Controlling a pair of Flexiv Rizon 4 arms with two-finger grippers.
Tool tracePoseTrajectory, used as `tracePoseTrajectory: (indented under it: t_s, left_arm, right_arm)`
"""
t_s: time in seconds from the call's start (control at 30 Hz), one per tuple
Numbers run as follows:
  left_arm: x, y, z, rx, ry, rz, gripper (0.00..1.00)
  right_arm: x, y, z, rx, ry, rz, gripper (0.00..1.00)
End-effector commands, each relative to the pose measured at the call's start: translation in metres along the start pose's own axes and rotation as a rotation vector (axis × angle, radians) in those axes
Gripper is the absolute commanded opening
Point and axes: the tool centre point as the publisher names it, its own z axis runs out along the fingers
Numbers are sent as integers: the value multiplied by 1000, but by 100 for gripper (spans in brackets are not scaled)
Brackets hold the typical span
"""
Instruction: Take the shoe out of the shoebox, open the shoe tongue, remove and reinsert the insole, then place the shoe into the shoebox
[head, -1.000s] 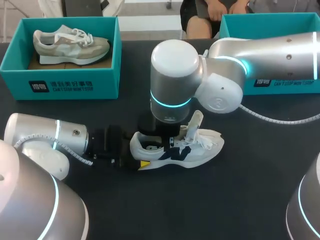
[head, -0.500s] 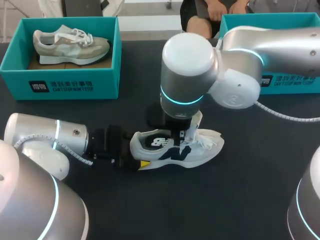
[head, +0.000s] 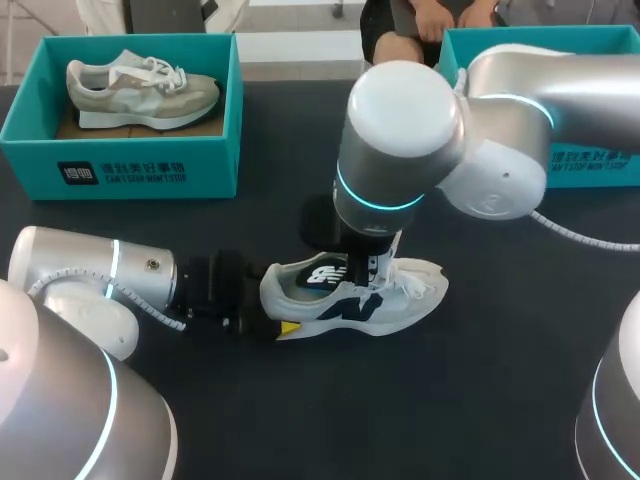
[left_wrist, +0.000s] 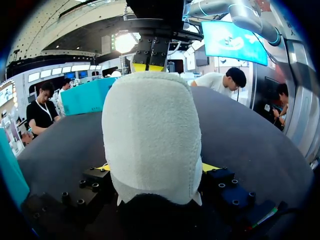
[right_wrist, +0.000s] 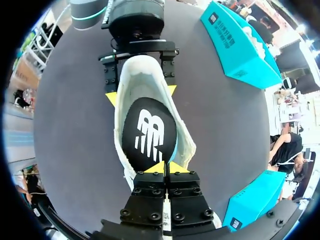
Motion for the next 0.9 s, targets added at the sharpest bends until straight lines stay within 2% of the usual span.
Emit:
tracePoseTrajectory:
  t_s: [0.03, 0.37, 0.5, 0.9]
  left_arm:
    - [2, 2, 2, -4, 0, 0, 0]
    - [2, 2, 2, -4, 0, 0, 0]
    - [2, 2, 2, -4, 0, 0, 0]
    - [2, 2, 2, -4, 0, 0, 0]
  right_arm:
    - [3, -11, -8, -69, -7, -18, 0]
    - [-3, -6, -16, -149, -22, -34, 0]
    - [-13, 8, -15, -217, -18, -52, 0]
    - [-37, 55, -18, -293, 70, -144, 0]
